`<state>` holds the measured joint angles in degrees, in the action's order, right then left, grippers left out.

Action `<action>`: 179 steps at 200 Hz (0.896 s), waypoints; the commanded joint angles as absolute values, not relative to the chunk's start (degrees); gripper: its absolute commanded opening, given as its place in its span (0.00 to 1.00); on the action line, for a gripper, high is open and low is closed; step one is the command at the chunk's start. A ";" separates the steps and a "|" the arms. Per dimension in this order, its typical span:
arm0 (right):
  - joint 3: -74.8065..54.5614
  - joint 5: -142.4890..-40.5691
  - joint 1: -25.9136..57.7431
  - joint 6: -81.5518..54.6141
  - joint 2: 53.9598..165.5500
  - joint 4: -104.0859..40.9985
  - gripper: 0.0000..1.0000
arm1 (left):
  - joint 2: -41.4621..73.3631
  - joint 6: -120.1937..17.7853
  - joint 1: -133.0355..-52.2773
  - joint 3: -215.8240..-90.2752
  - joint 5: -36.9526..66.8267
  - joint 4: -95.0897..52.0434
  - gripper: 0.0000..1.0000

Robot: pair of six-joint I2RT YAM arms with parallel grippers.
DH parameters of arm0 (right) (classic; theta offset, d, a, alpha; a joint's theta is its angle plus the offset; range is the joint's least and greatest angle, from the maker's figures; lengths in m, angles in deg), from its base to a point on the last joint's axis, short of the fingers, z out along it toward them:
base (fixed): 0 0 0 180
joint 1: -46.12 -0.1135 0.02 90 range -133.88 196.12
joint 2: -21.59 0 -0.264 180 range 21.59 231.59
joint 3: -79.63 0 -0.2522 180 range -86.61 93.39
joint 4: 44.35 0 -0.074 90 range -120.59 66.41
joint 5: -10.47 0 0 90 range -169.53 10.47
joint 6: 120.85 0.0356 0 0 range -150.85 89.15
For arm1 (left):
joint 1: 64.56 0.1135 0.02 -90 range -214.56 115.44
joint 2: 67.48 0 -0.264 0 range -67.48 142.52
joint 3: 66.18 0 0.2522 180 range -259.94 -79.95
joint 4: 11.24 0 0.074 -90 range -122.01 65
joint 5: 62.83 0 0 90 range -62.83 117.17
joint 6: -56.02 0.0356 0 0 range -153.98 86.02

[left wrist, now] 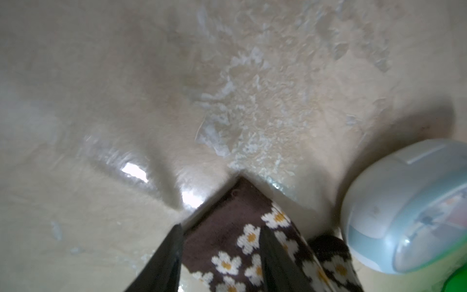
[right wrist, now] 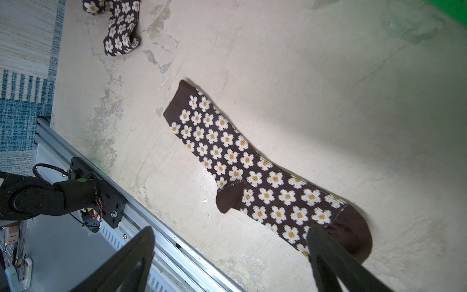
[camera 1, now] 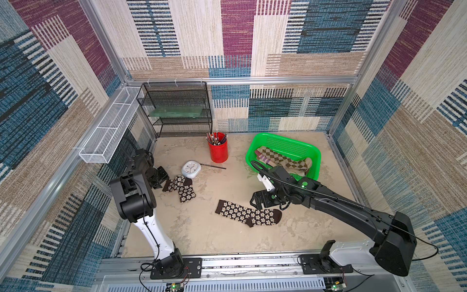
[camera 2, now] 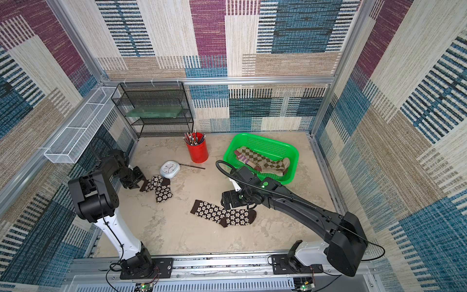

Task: Place the socks together as a pair
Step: Pick up the sock at the center of the board.

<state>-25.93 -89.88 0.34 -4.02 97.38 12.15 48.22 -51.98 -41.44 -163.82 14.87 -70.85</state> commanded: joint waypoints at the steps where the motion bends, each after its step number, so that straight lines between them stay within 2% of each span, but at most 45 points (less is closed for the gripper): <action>1: -25.27 -90.33 0.33 -3.91 97.74 10.37 0.96 | 49.73 -50.97 -41.49 -162.98 15.62 -70.79 0.39; 38: -23.60 -90.25 0.58 -4.83 98.73 10.45 0.96 | 51.00 -49.49 -41.79 -162.05 15.64 -69.93 0.22; 64: -22.47 -90.15 0.63 -5.25 99.55 10.45 0.96 | 48.94 -49.18 -42.11 -161.57 13.12 -69.89 0.00; 116: -21.77 -90.02 1.09 -6.10 101.86 9.22 0.95 | 37.66 -48.63 -46.99 -158.45 5.63 -69.80 0.00; 179: -22.61 -89.85 2.06 -6.76 101.62 8.23 0.95 | 23.85 -50.88 -48.14 -153.36 -1.04 -70.29 0.00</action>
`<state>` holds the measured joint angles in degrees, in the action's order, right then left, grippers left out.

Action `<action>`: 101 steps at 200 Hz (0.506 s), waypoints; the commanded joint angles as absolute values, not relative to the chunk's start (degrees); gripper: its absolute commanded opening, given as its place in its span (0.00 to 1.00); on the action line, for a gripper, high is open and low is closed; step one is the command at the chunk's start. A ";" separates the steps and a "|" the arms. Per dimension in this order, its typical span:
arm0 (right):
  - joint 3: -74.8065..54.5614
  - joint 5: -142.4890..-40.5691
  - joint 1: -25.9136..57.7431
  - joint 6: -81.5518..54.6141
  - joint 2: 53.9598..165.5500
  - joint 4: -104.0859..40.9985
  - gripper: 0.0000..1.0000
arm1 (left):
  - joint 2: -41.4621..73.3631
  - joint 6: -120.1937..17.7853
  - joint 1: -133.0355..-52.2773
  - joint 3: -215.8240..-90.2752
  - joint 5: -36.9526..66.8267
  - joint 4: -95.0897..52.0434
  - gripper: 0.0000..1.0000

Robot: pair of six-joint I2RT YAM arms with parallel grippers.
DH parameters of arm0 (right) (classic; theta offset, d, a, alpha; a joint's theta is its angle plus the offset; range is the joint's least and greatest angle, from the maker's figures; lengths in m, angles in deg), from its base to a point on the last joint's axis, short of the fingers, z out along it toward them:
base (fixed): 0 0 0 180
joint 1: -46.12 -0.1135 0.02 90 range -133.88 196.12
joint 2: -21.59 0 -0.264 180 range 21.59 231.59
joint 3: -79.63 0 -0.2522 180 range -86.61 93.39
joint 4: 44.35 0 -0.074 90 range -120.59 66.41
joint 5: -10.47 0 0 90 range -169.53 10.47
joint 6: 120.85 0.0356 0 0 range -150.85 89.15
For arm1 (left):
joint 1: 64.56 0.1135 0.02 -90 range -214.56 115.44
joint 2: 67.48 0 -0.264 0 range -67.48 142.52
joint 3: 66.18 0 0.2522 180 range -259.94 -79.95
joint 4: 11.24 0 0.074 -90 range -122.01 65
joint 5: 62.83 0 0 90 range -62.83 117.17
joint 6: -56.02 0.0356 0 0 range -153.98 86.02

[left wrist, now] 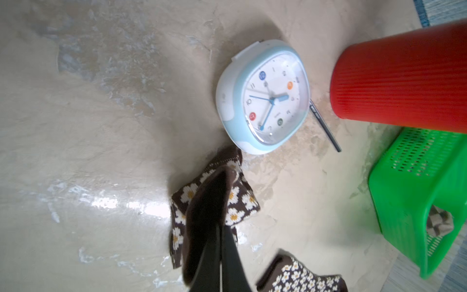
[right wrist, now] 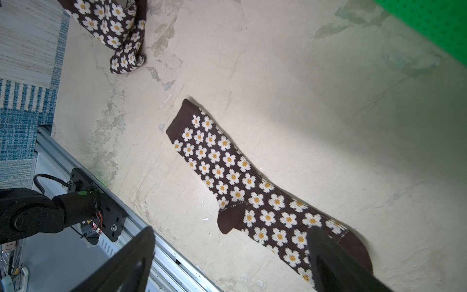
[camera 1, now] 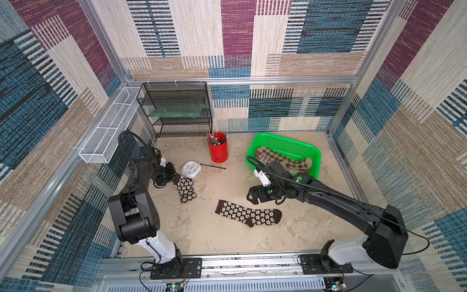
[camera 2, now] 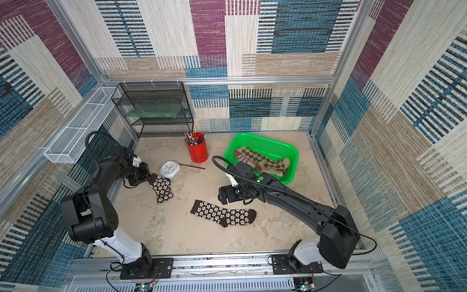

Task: Place the socks together as a pair
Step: Pick up the sock at the center of the board.

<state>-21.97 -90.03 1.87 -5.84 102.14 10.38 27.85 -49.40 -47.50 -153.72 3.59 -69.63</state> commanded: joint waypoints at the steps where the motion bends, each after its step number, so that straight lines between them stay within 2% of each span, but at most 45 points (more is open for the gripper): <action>1: -22.66 -89.88 2.07 -6.77 101.55 8.20 0.95 | 23.67 -50.91 -48.17 -153.35 -1.22 -70.28 0.00; 48: -23.43 -93.56 2.44 -6.24 101.10 2.93 0.96 | 15.24 -58.89 -51.61 -155.55 -10.14 -70.89 0.00; 101: -18.65 -96.88 2.86 -5.87 105.61 -2.67 0.96 | 7.49 -73.64 -59.90 -160.29 -12.93 -66.37 0.00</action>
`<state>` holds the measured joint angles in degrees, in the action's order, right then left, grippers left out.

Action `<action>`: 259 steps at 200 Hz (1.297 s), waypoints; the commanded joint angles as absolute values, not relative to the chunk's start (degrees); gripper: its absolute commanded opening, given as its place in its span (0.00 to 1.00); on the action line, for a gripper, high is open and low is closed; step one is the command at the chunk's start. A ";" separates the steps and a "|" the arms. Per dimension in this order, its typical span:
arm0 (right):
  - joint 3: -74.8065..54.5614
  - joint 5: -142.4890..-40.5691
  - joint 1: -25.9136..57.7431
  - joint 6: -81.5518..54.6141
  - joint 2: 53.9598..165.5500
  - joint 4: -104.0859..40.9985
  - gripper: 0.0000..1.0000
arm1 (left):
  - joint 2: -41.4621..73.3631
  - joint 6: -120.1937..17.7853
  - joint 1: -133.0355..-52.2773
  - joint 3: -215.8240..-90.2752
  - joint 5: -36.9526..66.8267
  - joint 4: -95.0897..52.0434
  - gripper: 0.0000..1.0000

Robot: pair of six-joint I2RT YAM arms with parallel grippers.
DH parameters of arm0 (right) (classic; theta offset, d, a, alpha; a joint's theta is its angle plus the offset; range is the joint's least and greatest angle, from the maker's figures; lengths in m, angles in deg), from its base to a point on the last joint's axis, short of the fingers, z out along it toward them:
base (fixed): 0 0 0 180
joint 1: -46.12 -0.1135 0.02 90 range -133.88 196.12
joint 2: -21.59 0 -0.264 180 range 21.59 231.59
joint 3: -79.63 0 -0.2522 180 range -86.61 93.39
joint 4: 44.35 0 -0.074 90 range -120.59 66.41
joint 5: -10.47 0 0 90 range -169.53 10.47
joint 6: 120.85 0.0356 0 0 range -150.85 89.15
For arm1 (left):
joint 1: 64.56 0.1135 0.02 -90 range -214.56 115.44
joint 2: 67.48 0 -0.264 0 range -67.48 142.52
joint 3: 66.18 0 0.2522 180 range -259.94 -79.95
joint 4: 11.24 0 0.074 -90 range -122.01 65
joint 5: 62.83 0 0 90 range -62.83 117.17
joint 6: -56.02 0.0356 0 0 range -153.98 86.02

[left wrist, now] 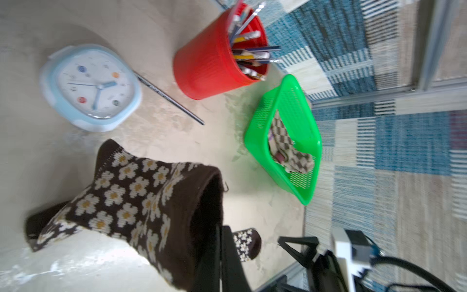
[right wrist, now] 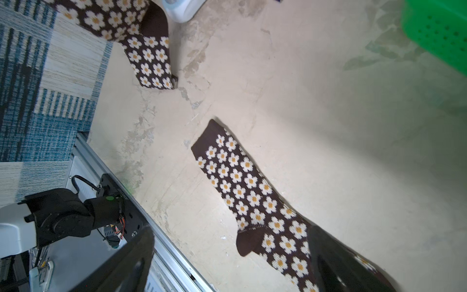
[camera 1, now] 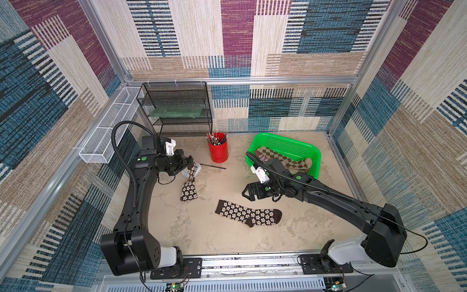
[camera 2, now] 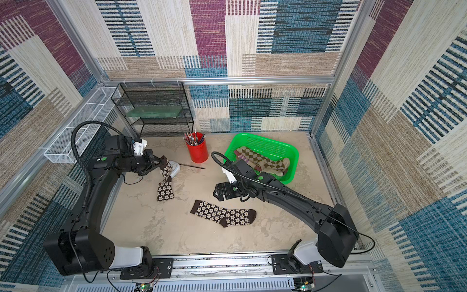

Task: Place the socks together as a pair
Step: Pick up the sock at the center of the board.

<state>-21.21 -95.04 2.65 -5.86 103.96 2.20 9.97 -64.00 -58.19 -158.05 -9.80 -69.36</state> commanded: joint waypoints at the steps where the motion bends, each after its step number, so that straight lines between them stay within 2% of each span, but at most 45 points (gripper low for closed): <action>1: -18.49 -96.91 2.87 -5.88 105.70 -2.70 0.96 | 7.45 -73.76 -59.99 -160.46 -12.92 -66.34 0.00; 56: -18.29 -98.32 5.69 -5.01 103.48 -4.48 0.96 | 5.17 -81.54 -65.08 -169.09 -13.70 -64.92 0.00; 114: -23.15 -102.61 11.95 -5.35 95.18 -3.61 0.97 | 5.36 -80.29 -69.46 -172.17 -13.46 -66.36 0.00; 158: -26.85 -105.40 14.16 -6.94 91.37 -1.69 0.97 | 9.95 -76.11 -74.16 -172.38 -24.44 -66.76 0.00; 189: -29.28 -104.10 16.39 -6.08 88.85 1.10 0.97 | 15.63 -68.32 -82.67 -172.54 -25.26 -74.44 0.00; 224: -31.39 -102.79 19.32 -4.94 83.55 4.13 0.97 | 23.06 -63.67 -91.42 -170.98 -23.98 -75.97 0.00; 259: -34.66 -101.66 20.97 -5.51 79.30 7.18 0.97 | 32.39 -60.37 -100.00 -177.26 -25.12 -76.27 0.00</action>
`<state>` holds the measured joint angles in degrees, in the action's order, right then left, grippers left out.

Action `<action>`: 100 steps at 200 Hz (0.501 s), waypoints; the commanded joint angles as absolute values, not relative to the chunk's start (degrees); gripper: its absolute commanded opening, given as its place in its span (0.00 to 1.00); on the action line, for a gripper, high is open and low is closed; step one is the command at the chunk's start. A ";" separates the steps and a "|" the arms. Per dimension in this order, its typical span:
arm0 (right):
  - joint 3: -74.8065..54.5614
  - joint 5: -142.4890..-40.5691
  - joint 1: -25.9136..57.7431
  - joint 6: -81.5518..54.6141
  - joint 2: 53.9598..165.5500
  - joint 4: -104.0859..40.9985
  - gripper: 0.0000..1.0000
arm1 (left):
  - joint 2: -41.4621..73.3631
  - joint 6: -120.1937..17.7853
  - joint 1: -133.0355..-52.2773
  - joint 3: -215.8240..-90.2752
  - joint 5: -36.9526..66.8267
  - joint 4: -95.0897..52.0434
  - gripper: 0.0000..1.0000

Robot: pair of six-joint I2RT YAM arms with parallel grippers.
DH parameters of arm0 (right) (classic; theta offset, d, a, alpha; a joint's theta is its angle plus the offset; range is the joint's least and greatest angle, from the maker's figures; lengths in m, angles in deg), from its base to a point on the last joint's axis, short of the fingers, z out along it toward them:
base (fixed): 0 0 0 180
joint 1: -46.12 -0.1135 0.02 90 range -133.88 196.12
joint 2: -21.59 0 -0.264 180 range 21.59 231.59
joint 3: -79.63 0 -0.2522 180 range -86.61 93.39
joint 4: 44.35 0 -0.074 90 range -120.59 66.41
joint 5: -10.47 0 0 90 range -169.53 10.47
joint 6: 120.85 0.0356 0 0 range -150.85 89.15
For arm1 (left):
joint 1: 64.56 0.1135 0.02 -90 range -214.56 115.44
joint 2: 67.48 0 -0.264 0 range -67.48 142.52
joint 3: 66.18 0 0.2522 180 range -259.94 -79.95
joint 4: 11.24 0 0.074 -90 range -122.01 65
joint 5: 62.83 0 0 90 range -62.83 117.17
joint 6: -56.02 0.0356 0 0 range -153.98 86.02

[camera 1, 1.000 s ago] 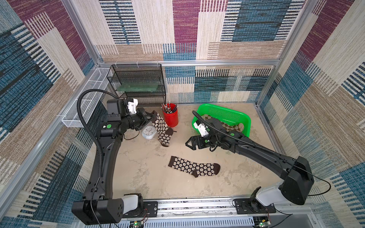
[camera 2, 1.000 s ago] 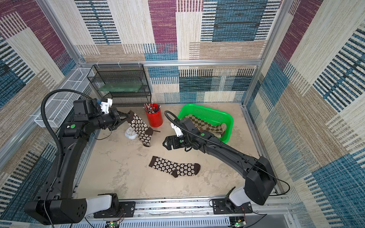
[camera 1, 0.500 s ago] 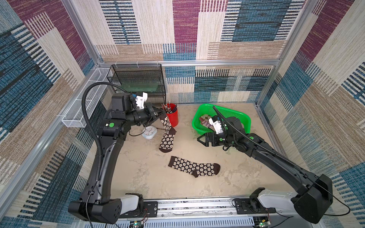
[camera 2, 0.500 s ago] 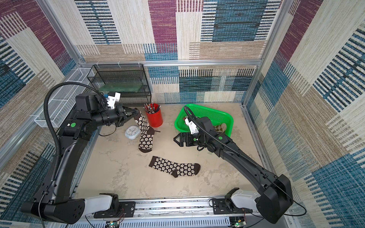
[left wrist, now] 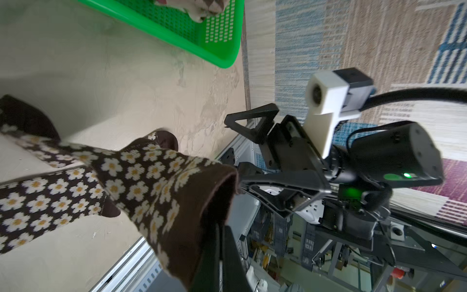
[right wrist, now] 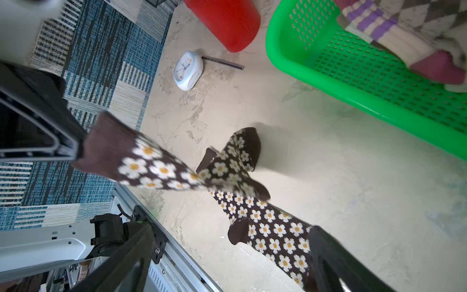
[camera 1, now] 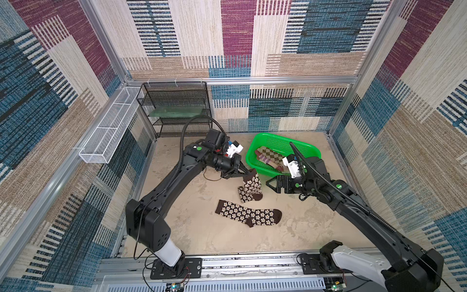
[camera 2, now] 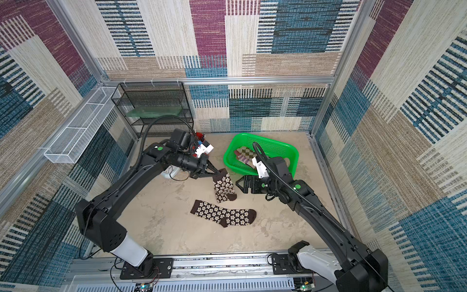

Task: Place the socks together as a pair
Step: Pick up the sock at the center of the board, then flatten out the sock.

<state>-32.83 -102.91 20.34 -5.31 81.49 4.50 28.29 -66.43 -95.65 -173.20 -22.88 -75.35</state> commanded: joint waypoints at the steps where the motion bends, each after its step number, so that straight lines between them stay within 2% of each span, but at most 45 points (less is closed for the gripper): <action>1: -34.80 -101.58 20.98 -5.48 79.18 7.28 0.97 | 32.60 -60.32 -100.25 -177.47 -25.21 -76.34 0.00; 28: -36.33 -103.79 22.29 -4.76 75.91 8.16 0.97 | 38.07 -56.78 -104.63 -183.87 -27.86 -78.48 0.00; 74: -43.14 -105.39 23.12 -7.08 63.51 0.04 0.95 | 46.59 -52.44 -105.52 -193.81 -31.89 -83.12 0.00; 100: -46.24 -108.49 24.82 -8.22 60.47 -2.01 0.95 | 50.33 -51.23 -105.74 -197.65 -34.24 -84.68 0.00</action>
